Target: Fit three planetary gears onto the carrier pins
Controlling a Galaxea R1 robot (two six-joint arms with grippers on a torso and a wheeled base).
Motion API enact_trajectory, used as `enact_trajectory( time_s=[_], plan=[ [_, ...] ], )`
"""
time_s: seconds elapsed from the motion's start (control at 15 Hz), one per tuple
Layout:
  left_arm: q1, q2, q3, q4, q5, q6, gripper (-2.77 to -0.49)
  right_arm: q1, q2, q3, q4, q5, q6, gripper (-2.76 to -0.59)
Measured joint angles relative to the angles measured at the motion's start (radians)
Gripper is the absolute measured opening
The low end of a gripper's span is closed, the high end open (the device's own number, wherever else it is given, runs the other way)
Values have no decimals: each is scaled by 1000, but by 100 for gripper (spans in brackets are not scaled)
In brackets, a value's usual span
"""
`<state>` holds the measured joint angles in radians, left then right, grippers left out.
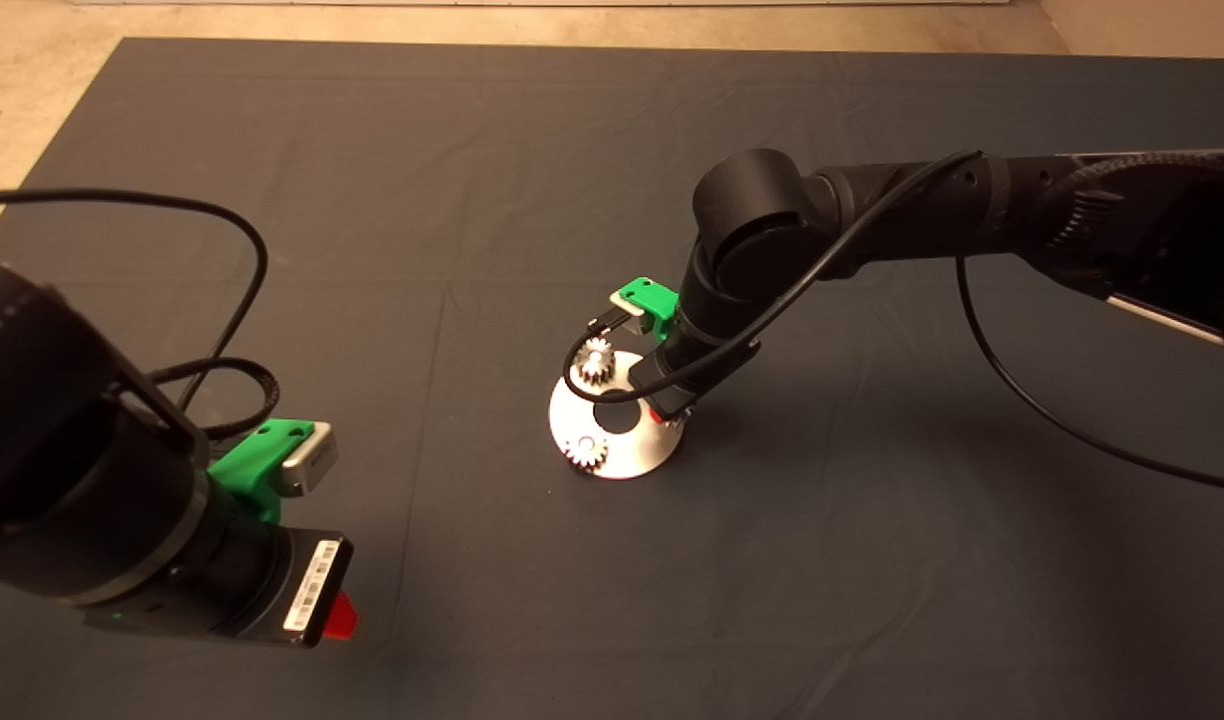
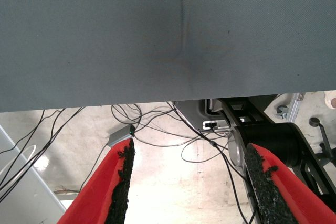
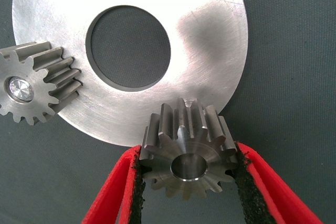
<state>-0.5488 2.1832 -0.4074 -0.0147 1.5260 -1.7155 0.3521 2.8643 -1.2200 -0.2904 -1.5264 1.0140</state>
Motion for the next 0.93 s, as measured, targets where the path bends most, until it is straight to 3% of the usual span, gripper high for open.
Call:
enact_trajectory(
  time_s=[0.93],
  plan=[
    [0, 0, 0, 0, 0, 1, -182, 8, 0, 0, 0, -4, 0, -229]
  ],
)
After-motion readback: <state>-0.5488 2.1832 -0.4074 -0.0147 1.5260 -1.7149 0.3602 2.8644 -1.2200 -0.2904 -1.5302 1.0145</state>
